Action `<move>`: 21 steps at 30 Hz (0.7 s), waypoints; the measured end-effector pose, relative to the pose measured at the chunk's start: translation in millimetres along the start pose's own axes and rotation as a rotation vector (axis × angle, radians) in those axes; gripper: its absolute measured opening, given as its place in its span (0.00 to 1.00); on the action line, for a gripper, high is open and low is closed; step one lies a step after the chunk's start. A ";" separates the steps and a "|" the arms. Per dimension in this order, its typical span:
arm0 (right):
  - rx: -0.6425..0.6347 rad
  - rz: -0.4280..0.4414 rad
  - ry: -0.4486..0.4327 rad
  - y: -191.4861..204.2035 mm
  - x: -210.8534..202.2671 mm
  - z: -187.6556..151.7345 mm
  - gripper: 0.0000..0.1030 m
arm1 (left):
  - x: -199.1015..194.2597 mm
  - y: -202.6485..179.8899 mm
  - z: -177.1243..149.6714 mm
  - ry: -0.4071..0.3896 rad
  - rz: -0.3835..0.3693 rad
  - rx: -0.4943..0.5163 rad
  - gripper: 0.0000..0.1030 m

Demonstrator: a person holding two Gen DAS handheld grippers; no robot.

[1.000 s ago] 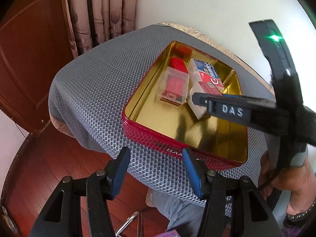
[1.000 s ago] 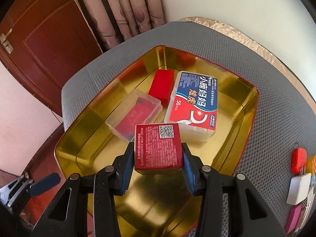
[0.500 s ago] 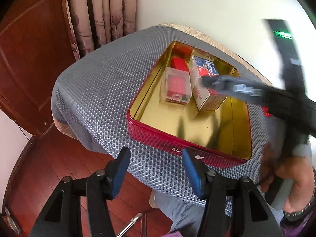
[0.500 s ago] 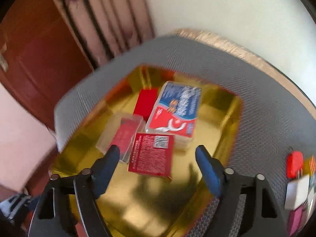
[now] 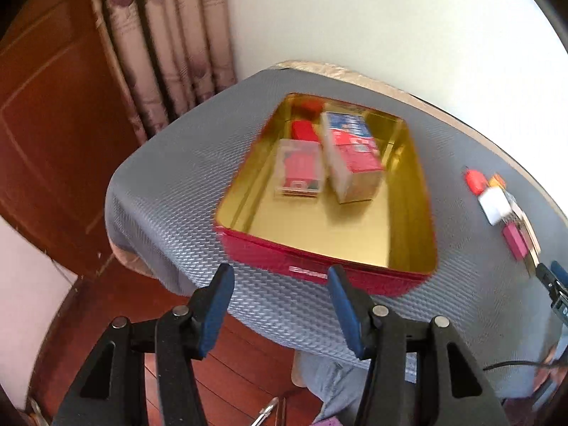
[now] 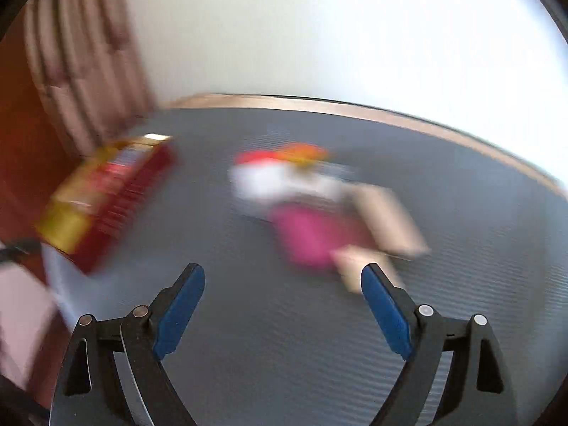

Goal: Organize rigid objects
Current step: 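Move both grippers back toward the remaining small boxes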

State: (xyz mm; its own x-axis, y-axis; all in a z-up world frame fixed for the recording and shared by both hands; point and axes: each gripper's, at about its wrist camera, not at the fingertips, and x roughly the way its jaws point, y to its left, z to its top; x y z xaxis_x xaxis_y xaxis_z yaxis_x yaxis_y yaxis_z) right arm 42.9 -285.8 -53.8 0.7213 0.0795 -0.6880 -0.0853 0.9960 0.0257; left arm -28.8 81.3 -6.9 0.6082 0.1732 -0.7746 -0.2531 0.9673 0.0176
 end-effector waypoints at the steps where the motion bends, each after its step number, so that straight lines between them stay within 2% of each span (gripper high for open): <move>1: 0.004 -0.054 0.001 -19.3 -2.3 -4.6 0.86 | -2.2 -7.4 -1.1 -0.006 -0.007 0.024 0.54; 3: 0.004 -0.161 0.005 -54.2 -4.9 -11.9 0.86 | -5.7 -26.2 -4.8 0.003 -0.031 0.072 0.54; 4: 0.006 -0.186 0.007 -64.4 -5.4 -14.5 0.86 | -6.5 -35.9 -7.1 0.015 -0.055 0.090 0.54; 6: 0.032 -0.230 0.009 -92.9 -6.0 -21.9 0.86 | -6.8 -61.6 -11.9 0.063 -0.148 0.137 0.54; 10: 0.159 -0.154 0.006 -120.8 -2.4 -26.1 0.88 | 3.2 -111.9 -12.6 0.186 -0.338 0.149 0.54; 13: 0.151 -0.112 -0.009 -122.7 -1.8 -24.1 0.90 | 14.5 -157.4 -4.1 0.264 -0.445 0.138 0.54; 17: 0.111 -0.073 -0.053 -117.0 -10.9 -27.9 0.94 | 24.5 -215.7 11.3 0.265 -0.424 0.161 0.54; 21: 0.115 -0.029 -0.095 -116.7 -21.1 -32.5 0.97 | 42.8 -252.0 26.9 0.295 -0.403 0.137 0.54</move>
State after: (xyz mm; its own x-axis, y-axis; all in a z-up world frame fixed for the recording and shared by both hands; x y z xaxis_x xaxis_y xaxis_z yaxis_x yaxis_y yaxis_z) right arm 15.3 -405.1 -65.9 0.7848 0.0487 -0.6179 0.0121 0.9955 0.0939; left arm 81.3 -150.1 -27.5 0.3937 -0.2591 -0.8819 0.0704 0.9651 -0.2521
